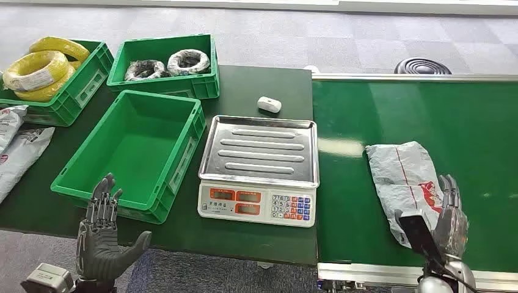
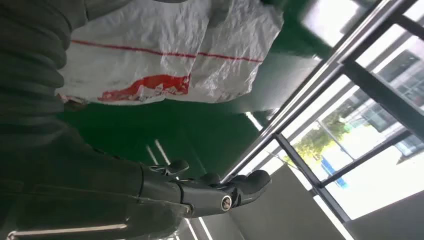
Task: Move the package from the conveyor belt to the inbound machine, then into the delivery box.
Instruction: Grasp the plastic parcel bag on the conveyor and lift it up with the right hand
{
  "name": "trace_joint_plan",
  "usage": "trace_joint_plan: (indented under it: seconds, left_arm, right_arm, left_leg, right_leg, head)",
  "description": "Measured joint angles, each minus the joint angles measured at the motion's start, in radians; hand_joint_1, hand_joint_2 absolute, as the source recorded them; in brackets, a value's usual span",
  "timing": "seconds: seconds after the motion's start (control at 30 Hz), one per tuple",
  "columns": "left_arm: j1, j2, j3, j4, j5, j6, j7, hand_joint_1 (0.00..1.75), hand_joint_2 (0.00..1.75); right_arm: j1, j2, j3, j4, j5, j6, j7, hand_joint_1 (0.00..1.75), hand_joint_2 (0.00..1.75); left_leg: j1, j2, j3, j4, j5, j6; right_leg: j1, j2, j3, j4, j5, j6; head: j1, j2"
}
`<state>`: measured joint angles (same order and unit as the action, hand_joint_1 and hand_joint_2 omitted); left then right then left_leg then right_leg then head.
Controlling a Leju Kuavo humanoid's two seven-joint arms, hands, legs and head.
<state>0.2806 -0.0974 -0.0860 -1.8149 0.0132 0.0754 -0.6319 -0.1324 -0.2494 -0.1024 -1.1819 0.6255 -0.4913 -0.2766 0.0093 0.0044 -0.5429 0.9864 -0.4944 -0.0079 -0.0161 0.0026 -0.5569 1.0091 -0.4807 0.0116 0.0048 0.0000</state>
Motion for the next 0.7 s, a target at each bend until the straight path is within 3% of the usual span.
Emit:
trace_joint_plan:
  seconds: [0.13,0.27,0.5,0.57,0.7]
  left_arm:
    - [-0.003,0.015,-0.021,0.009,0.013,0.007,-0.002,0.00,1.75]
    - [-0.010,0.034,-0.043,0.021,0.020,0.008,-0.002,0.00,1.75]
    - [-0.027,0.045,-0.054,0.028,0.012,-0.017,0.013,0.00,1.75]
    - [-0.032,0.044,-0.054,0.028,0.004,-0.024,0.022,0.00,1.75]
    - [-0.037,0.040,-0.053,0.028,-0.008,-0.031,0.035,0.00,1.75]
  right_arm:
    - [-0.157,-0.062,0.000,0.184,0.067,0.057,0.100,0.00,1.75]
    - [-0.300,-0.127,0.002,0.397,0.128,0.183,0.232,0.00,1.75]
    - [-0.406,-0.161,0.003,0.653,0.164,0.449,0.329,0.00,1.75]
    - [-0.423,-0.161,0.003,0.699,0.166,0.508,0.357,0.15,1.75]
    - [-0.461,-0.160,0.003,0.756,0.179,0.609,0.402,1.42,1.75]
  left_leg:
    - [0.000,-0.003,0.000,0.000,0.001,0.001]
    - [0.000,-0.004,-0.002,0.000,0.001,0.001]
    - [0.000,-0.004,-0.004,0.000,0.001,0.001]
    - [0.000,-0.004,-0.004,0.000,0.001,0.001]
    - [0.000,-0.004,-0.004,0.000,0.001,0.001]
  right_leg:
    - [0.000,-0.002,0.000,0.000,0.000,0.000]
    - [0.000,-0.003,0.000,0.000,0.000,0.000]
    - [0.000,-0.003,-0.002,0.000,0.000,0.000]
    - [0.000,-0.003,-0.002,0.000,0.000,0.000]
    - [0.000,-0.003,-0.002,0.000,0.000,0.000]
  head:
    - [0.000,0.000]
    - [0.000,0.000]
    - [0.000,0.000]
    - [0.000,0.000]
    - [0.000,0.000]
